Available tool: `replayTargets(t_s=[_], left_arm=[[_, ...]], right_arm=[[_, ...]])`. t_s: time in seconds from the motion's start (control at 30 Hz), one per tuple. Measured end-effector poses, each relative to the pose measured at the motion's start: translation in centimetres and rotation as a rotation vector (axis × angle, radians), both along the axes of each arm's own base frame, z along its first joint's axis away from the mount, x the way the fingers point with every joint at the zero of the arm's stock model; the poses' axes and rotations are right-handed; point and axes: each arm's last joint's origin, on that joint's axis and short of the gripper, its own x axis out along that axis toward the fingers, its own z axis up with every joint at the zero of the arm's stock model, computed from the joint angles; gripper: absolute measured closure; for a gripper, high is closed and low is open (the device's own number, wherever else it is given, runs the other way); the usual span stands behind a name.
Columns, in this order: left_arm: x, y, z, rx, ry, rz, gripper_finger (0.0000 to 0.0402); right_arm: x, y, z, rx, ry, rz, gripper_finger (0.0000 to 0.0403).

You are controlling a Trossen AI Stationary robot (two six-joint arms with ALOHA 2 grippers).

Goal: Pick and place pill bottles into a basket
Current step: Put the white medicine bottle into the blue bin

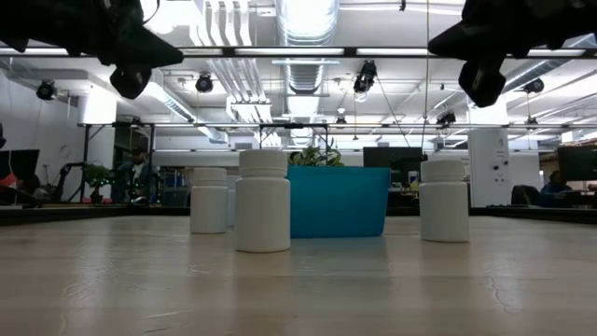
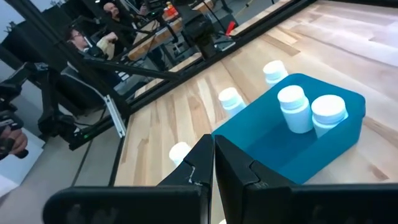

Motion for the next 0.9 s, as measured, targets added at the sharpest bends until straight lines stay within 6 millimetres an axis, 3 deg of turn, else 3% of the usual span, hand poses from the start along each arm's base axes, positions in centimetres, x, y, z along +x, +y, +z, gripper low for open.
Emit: replayTargets(t_s=[0.17, 0.33, 0.73, 0.9], left_arm=[[-0.6, 0.0, -0.1, -0.006, 0.012, 0.002, 0.0394], [-1.3, -0.1, 0.2, -0.004, -0.009, 0.007, 0.0394], [-2.2, -0.1, 0.1, -0.006, -0.005, 0.01, 0.0394], [-2.2, -0.1, 0.1, -0.007, -0.005, 0.01, 0.0394]], right_arm=[[0.2, 0.0, 0.2, 0.007, 0.0, -0.005, 0.0386], [0.3, 0.0, 1.4, -0.004, 0.018, -0.025, 0.0344], [1.7, 0.5, 5.4, -0.092, 0.285, 0.012, 0.0256], [3.2, 0.9, 5.8, -0.126, 0.393, 0.029, 0.0231]])
